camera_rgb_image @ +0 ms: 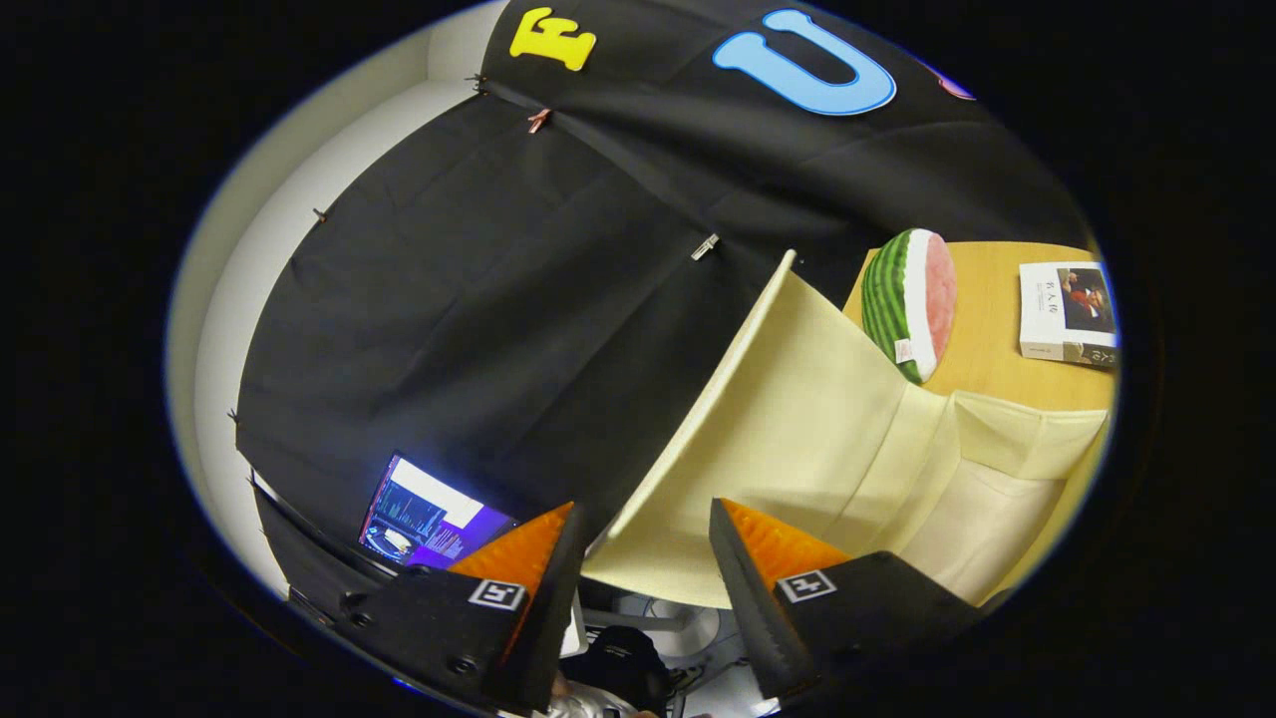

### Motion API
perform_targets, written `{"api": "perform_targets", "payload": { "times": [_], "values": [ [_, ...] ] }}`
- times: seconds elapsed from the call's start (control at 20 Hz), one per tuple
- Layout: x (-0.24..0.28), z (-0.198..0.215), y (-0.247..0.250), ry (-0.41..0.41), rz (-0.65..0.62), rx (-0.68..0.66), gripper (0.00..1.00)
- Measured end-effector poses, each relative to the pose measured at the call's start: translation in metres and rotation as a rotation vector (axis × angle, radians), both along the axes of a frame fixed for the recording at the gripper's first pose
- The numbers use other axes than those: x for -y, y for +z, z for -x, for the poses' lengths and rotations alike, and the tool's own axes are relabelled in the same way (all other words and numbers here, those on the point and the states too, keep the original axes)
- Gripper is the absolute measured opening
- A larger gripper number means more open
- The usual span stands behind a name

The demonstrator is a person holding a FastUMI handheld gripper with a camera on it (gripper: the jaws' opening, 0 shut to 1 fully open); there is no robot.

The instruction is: Open the storage box then place both shoes into the box .Put the left shoe in first, then the right shoe, with the right side of both shoes facing outward in a uniform manner.

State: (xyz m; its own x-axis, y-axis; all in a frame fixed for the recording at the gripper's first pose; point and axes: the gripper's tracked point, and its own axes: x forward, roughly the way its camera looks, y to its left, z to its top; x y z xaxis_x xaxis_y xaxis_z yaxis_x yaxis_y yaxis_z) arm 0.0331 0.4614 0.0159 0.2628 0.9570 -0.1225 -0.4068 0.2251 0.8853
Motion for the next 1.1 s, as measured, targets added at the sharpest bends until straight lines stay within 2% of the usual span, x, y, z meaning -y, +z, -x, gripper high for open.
{"api": "perform_targets", "payload": {
  "times": [0.05,0.15,0.3,0.45,0.7,0.9,1.1],
  "values": [
    [0.001,0.003,-0.003,0.007,0.009,0.001,0.79],
    [0.009,0.004,-0.009,0.001,0.036,0.015,0.96],
    [0.041,-0.006,-0.010,-0.080,0.064,0.047,0.97],
    [0.094,-0.015,-0.016,-0.207,0.124,0.125,0.97],
    [0.212,-0.016,-0.056,-0.408,0.386,0.309,0.97],
    [0.296,0.013,-0.107,-0.512,0.553,0.279,0.97],
    [0.346,0.048,-0.194,-0.519,0.723,0.162,0.97]
  ]
}}
